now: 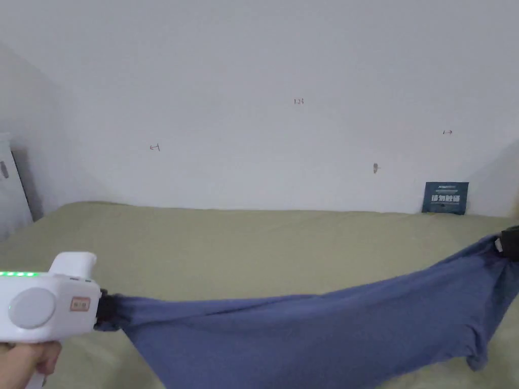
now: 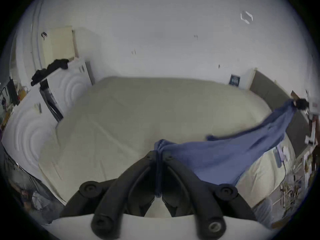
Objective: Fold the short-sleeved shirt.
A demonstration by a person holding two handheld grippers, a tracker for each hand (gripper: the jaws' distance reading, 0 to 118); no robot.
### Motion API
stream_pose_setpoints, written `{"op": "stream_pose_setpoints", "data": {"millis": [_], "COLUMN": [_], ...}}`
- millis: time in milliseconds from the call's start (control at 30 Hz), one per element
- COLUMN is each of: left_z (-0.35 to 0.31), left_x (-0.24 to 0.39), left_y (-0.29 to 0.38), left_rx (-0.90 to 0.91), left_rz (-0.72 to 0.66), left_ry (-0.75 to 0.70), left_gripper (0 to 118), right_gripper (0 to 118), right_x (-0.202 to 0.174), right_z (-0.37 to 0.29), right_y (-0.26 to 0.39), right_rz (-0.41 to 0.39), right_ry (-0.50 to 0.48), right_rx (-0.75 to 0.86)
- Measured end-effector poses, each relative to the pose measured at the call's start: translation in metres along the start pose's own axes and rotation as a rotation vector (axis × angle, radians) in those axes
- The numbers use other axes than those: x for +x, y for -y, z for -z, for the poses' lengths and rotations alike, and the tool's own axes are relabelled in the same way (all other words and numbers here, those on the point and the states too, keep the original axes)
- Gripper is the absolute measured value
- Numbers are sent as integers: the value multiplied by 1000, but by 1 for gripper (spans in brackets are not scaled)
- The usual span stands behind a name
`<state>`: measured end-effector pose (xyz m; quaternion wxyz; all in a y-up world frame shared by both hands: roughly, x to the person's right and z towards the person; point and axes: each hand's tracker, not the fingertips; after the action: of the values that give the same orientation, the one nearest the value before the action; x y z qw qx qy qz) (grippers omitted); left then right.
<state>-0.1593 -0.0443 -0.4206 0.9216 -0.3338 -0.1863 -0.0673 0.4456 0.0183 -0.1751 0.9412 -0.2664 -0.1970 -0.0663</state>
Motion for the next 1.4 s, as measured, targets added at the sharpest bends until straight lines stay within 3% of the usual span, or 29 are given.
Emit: {"op": "stream_pose_setpoints", "data": {"millis": [267,833,1200,1400], "left_z": [-30,10,83,133], "left_x": [30,67,78,79], "left_y": [-96,-239,-266,-236], "left_rx": [141,236,250,175], "left_rz": [-11,-13,-3,10], "left_ry": [-28,-143,-174,-154], "left_gripper": [4,4,4,4], "right_gripper": [7,7,7,8], "right_x": [14,19,22,27], "right_z": [-55,8,71,112], "right_y": [-29,-140,-180,-146], "right_rz": [31,48,40,26], "right_ry": [35,106,146,161], "right_rx": [84,198,214,145]}}
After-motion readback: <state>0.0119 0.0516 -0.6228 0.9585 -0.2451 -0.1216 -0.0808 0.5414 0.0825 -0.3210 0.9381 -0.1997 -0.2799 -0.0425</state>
